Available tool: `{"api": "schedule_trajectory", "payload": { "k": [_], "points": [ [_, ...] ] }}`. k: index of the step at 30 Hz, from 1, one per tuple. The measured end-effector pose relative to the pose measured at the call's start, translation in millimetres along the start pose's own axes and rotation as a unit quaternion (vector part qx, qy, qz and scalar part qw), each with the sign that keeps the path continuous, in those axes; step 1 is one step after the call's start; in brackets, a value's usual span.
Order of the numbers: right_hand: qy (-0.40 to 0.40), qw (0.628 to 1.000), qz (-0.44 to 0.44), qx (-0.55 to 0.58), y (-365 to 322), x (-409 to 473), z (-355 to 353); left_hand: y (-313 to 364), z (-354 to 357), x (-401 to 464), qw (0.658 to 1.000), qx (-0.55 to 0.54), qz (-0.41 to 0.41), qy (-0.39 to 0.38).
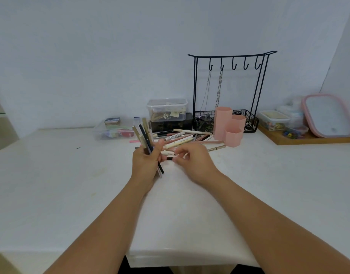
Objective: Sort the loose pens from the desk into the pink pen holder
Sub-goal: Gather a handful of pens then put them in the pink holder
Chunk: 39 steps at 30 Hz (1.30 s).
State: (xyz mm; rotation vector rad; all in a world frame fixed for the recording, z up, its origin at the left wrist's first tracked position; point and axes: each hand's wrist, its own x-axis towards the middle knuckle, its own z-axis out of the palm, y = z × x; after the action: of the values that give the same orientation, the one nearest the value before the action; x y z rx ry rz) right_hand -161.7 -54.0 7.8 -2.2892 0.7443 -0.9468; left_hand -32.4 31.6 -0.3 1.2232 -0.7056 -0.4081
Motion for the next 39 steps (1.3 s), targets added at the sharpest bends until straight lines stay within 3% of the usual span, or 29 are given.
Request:
{"api": "schedule_trajectory", "payload": {
  "k": [2,6,14,18,22,27,33,39],
  "points": [
    [0.031,0.998,0.032,-0.053,9,4,-11,1,-1,-1,1.0,0.014,0.014,0.015],
    [-0.052,0.989,0.044,-0.134,14,4,-19,4,0,-4,0.998,0.047,0.028,0.044],
    [-0.074,0.989,0.066,-0.112,12,6,-18,7,2,0,0.998,0.009,-0.066,0.018],
    [-0.054,0.991,0.117,0.024,7,8,-25,7,2,0,0.998,0.009,-0.07,-0.001],
    [-0.094,0.945,0.178,0.259,-4,2,-27,5,0,-2,0.999,0.028,-0.038,-0.012],
    [-0.143,0.93,0.138,0.308,-5,-2,-9,5,-1,-2,0.999,0.006,-0.038,-0.007],
    [-0.165,0.965,0.019,0.204,-10,-9,11,6,1,-6,0.999,0.01,-0.04,-0.027],
    [-0.171,0.974,-0.001,0.15,-13,-8,6,7,3,-4,0.996,0.055,-0.062,-0.008]
  ]
}}
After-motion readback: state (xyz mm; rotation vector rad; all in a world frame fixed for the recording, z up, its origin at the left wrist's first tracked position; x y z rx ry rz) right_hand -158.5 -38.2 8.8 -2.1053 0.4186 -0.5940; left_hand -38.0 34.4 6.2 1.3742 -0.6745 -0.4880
